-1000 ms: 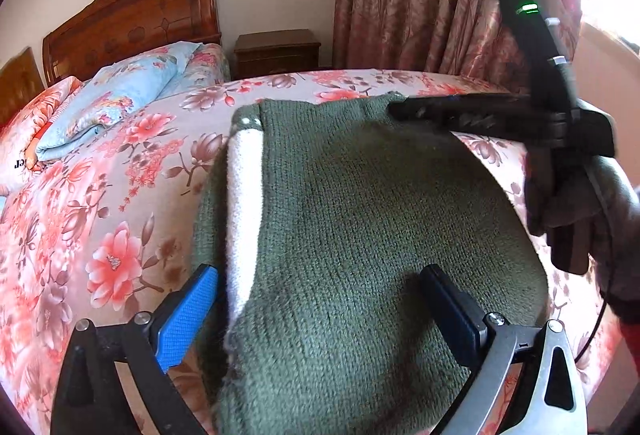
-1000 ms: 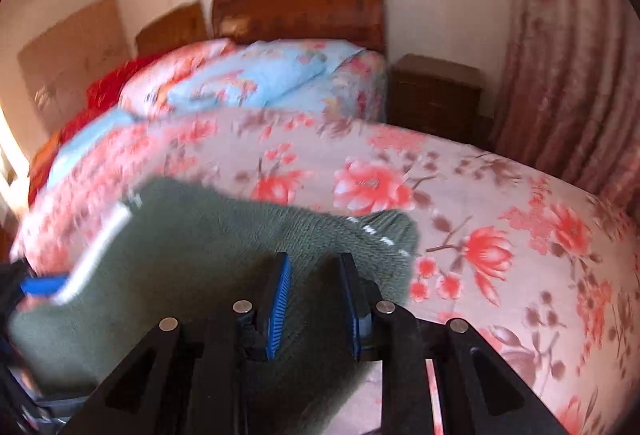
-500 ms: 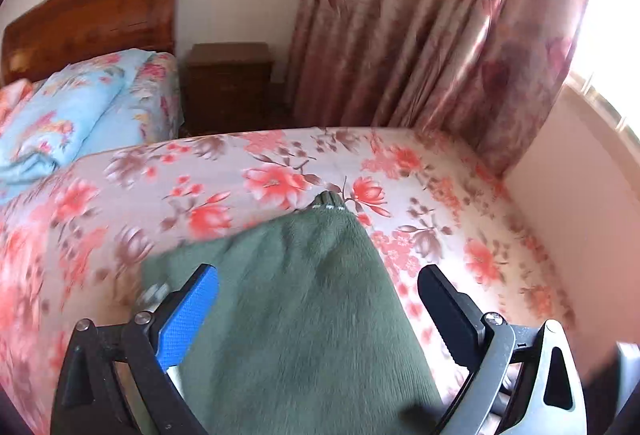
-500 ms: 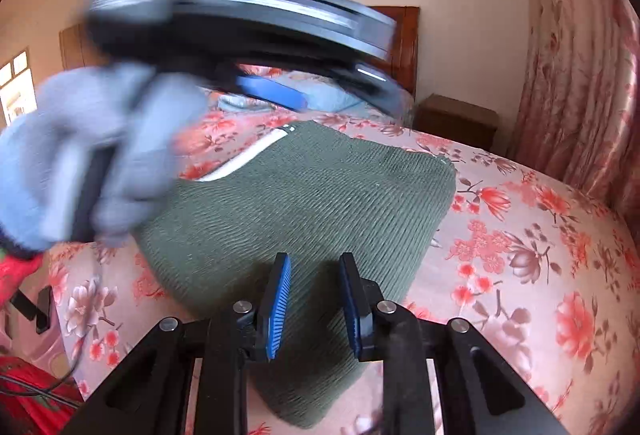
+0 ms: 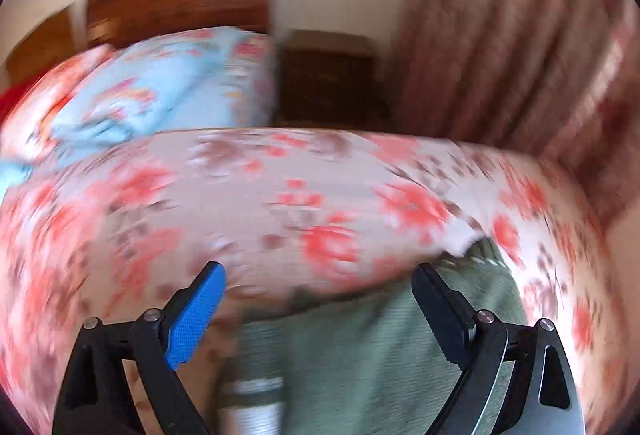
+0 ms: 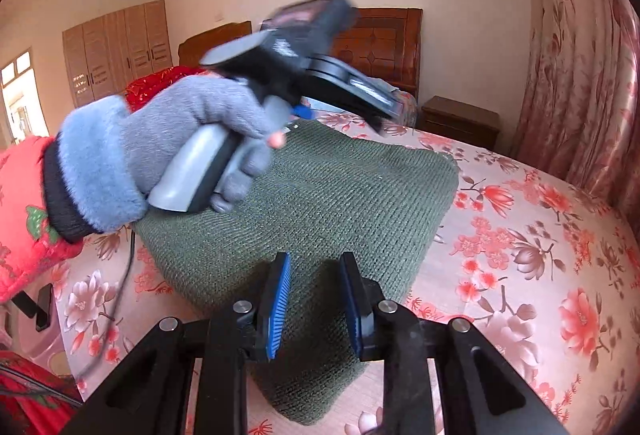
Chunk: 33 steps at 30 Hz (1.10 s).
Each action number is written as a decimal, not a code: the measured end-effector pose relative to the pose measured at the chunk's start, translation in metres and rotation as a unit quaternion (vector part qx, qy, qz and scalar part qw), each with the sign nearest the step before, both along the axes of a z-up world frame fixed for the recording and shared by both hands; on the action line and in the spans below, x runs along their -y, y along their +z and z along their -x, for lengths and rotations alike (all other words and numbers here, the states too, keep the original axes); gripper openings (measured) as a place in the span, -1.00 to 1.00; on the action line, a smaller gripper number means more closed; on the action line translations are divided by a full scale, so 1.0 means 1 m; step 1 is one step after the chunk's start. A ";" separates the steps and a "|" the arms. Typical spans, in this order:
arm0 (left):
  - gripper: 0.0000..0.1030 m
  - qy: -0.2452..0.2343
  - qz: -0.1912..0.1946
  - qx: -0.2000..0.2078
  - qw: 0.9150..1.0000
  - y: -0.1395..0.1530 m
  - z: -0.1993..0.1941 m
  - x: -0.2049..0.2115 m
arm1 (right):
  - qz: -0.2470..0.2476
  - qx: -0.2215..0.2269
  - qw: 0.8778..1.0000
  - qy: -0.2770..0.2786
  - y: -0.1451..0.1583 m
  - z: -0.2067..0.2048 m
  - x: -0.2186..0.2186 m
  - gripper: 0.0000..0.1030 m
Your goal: Fold small clothes
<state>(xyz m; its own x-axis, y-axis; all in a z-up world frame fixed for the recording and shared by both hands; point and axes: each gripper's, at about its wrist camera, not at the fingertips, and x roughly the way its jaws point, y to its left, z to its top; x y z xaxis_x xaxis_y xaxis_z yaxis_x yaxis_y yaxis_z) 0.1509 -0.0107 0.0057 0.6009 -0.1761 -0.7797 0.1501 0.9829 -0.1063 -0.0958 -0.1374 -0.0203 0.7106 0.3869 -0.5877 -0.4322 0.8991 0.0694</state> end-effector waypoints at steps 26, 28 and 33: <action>1.00 -0.015 0.059 0.146 0.987 0.047 0.097 -0.076 | 0.130 0.056 0.989 0.044 -0.018 0.030 -0.072 -0.50; 1.00 -0.009 0.065 0.155 0.986 0.052 0.107 -0.087 | 0.129 0.057 0.989 0.047 -0.012 0.032 -0.070 -0.51; 1.00 -0.024 0.065 0.161 0.985 0.053 0.143 -0.100 | 0.148 0.061 0.987 0.036 -0.015 0.039 -0.064 -0.50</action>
<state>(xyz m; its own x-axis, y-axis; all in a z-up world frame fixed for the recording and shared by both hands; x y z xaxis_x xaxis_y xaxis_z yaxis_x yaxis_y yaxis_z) 0.0076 0.0897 0.0589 0.8011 -0.2970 -0.5196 0.2434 0.9548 -0.1704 -0.1350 -0.0730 -0.0349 0.7597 0.2641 -0.5943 -0.4851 0.8388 -0.2473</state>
